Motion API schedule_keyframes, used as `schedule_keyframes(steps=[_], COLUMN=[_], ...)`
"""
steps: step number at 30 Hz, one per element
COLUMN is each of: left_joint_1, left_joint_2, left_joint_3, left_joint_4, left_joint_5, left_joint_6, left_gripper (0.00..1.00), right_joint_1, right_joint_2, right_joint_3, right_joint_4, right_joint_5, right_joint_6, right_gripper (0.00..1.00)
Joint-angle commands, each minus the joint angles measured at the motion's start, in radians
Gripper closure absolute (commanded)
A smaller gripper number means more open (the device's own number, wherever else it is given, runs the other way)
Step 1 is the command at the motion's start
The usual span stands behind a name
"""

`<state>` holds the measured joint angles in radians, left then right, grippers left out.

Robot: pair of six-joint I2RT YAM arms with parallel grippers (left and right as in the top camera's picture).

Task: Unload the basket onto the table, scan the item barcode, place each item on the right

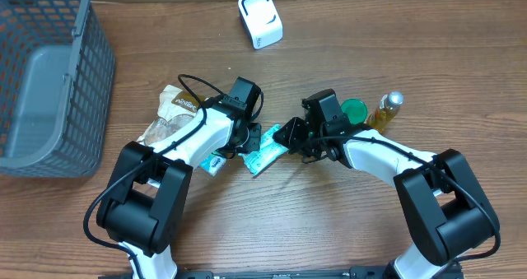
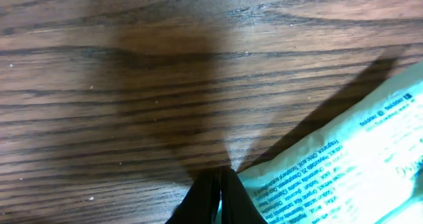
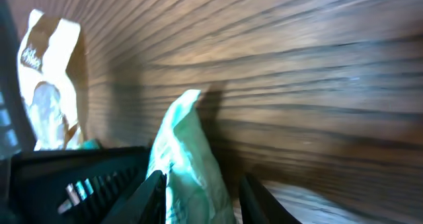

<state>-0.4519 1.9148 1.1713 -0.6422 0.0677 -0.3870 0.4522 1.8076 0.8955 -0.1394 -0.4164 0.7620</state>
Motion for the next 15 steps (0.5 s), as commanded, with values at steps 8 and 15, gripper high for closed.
schedule_keyframes(steps=[8, 15], left_joint_1=[-0.002, -0.002], left_joint_2=[0.01, 0.01], left_joint_3=[-0.024, -0.024], left_joint_4=[0.0, 0.006], left_joint_5=[-0.027, -0.027], left_joint_6=[-0.002, -0.002], left_gripper=[0.96, 0.96], right_joint_1=[0.002, 0.002], right_joint_2=[0.003, 0.003], right_joint_3=[-0.004, -0.004], right_joint_4=[-0.005, -0.023], right_joint_5=[-0.061, -0.076], right_joint_6=[-0.109, -0.109], right_gripper=[0.64, 0.57])
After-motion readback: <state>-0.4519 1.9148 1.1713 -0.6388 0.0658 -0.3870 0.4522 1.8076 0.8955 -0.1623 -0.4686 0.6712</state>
